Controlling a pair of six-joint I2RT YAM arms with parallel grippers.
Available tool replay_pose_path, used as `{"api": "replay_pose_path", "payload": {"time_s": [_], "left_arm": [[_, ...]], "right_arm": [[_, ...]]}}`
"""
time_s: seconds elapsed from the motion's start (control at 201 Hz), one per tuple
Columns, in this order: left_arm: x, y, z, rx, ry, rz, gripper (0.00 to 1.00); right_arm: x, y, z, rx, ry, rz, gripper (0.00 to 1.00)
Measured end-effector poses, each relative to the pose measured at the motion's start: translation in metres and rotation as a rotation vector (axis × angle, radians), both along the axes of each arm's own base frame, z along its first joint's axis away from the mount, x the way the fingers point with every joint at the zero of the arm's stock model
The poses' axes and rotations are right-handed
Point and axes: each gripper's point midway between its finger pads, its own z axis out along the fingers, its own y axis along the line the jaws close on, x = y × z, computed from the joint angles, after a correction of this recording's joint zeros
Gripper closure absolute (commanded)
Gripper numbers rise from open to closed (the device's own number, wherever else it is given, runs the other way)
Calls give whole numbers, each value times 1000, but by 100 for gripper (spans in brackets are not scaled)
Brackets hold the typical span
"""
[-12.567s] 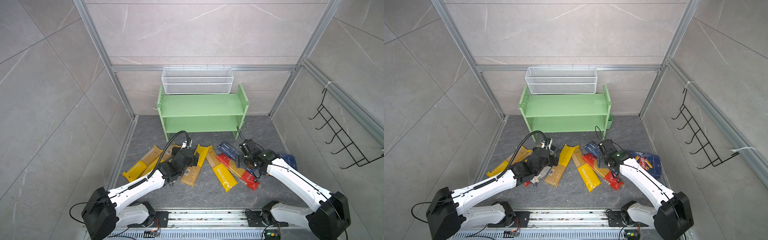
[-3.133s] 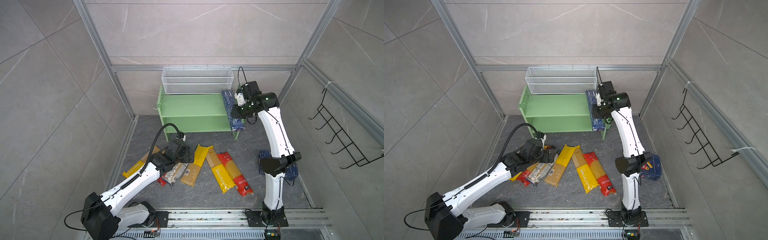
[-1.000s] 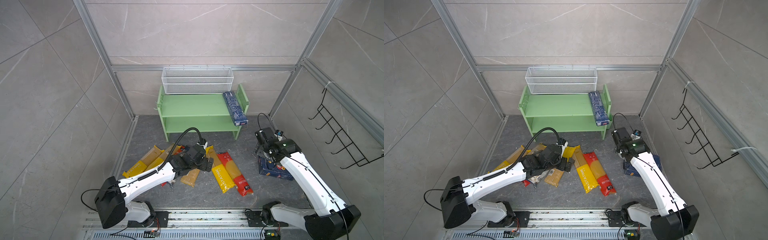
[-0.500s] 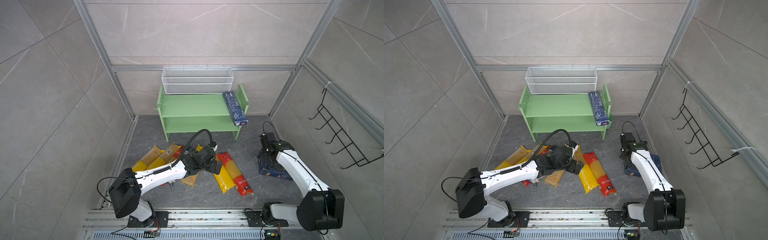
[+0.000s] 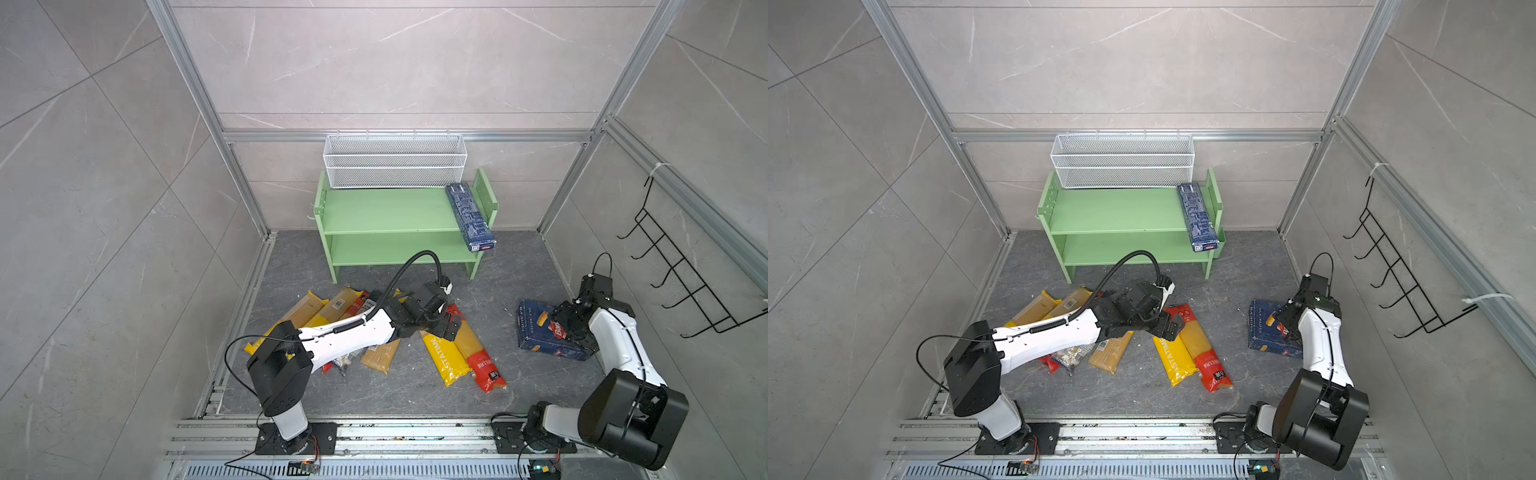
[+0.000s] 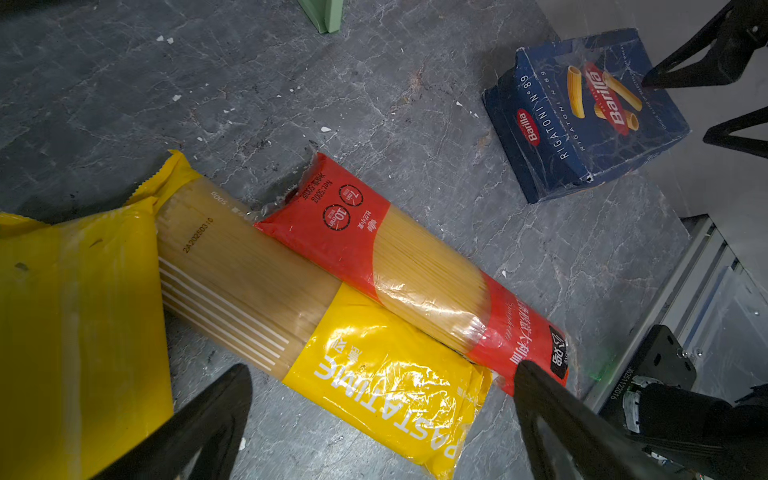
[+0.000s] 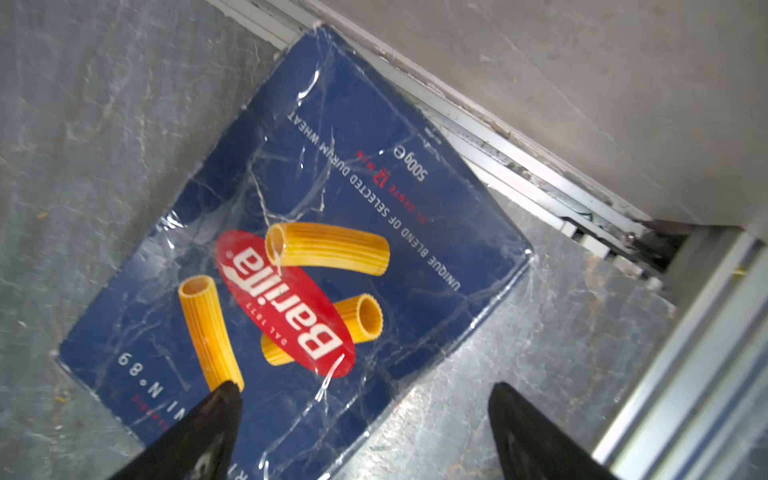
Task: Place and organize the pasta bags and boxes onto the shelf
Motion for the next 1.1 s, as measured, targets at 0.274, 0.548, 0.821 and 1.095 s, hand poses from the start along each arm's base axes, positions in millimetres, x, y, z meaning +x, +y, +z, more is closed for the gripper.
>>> {"api": "replay_pose_path", "payload": {"time_s": [0.274, 0.548, 0.821, 1.095], "left_arm": [[3, -10, 12, -21, -16, -20, 0], [5, -13, 2, -1, -2, -24, 0], [4, -12, 1, 11, -4, -31, 0], [6, -10, 0, 26, -20, -39, 0]], "right_arm": [[-16, -29, -7, 33, -34, -133, 5], [-24, -44, -12, -3, -16, -209, 5], [-21, -55, -26, -5, 5, -236, 6], [-5, -57, -41, 30, -16, -216, 8]]}}
